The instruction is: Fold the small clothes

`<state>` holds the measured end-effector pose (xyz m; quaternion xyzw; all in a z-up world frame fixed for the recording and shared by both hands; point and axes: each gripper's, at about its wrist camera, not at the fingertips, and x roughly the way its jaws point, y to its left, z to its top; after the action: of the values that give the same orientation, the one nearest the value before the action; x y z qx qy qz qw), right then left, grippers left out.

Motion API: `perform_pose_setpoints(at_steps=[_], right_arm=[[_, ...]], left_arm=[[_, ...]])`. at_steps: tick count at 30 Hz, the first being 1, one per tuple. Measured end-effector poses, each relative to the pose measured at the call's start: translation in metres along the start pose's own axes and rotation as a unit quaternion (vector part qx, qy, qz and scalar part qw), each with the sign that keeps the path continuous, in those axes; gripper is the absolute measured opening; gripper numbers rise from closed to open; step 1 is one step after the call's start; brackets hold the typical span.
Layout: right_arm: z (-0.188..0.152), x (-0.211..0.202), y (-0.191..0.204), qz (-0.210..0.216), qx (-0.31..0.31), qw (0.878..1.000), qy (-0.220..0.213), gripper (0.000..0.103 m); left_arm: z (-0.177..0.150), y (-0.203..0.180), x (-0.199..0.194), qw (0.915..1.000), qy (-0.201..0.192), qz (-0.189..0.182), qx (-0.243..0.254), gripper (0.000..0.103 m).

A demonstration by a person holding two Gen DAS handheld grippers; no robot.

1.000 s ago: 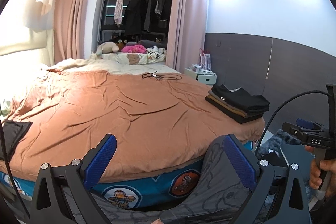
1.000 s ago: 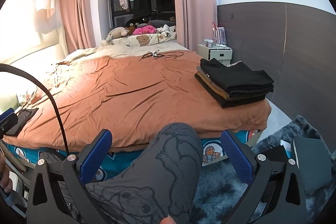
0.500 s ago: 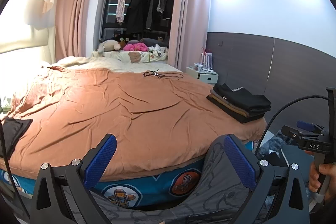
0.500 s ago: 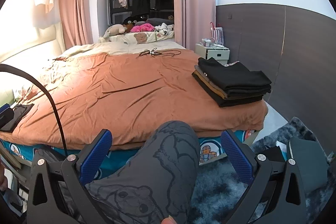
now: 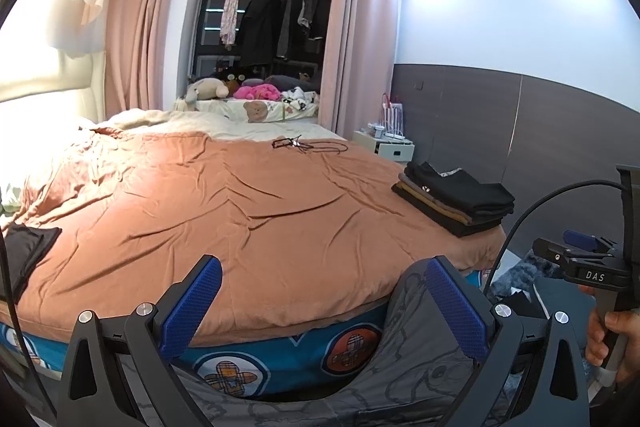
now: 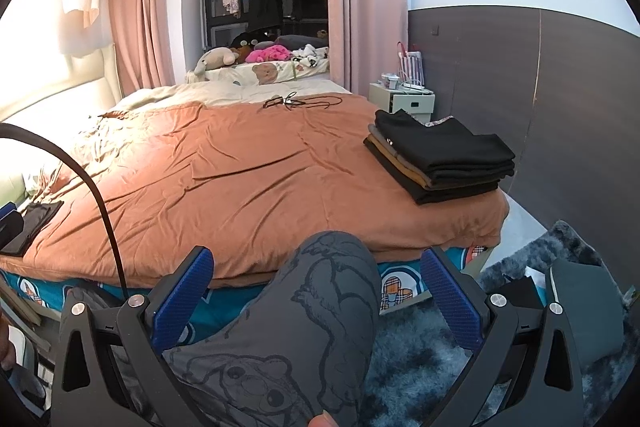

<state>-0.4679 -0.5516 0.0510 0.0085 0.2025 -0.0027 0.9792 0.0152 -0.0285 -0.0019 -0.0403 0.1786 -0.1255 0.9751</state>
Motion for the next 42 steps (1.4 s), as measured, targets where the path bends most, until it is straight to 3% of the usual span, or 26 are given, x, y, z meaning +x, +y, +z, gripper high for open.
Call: perform_pose_setpoints(at_steps=[42], right_arm=[[0.003,0.006,-0.01,0.013,-0.01,1.0,-0.011,0.103]], left_arm=[[0.005,-0.006,-0.009,0.9999,-0.009,0.004,-0.01,0.103]])
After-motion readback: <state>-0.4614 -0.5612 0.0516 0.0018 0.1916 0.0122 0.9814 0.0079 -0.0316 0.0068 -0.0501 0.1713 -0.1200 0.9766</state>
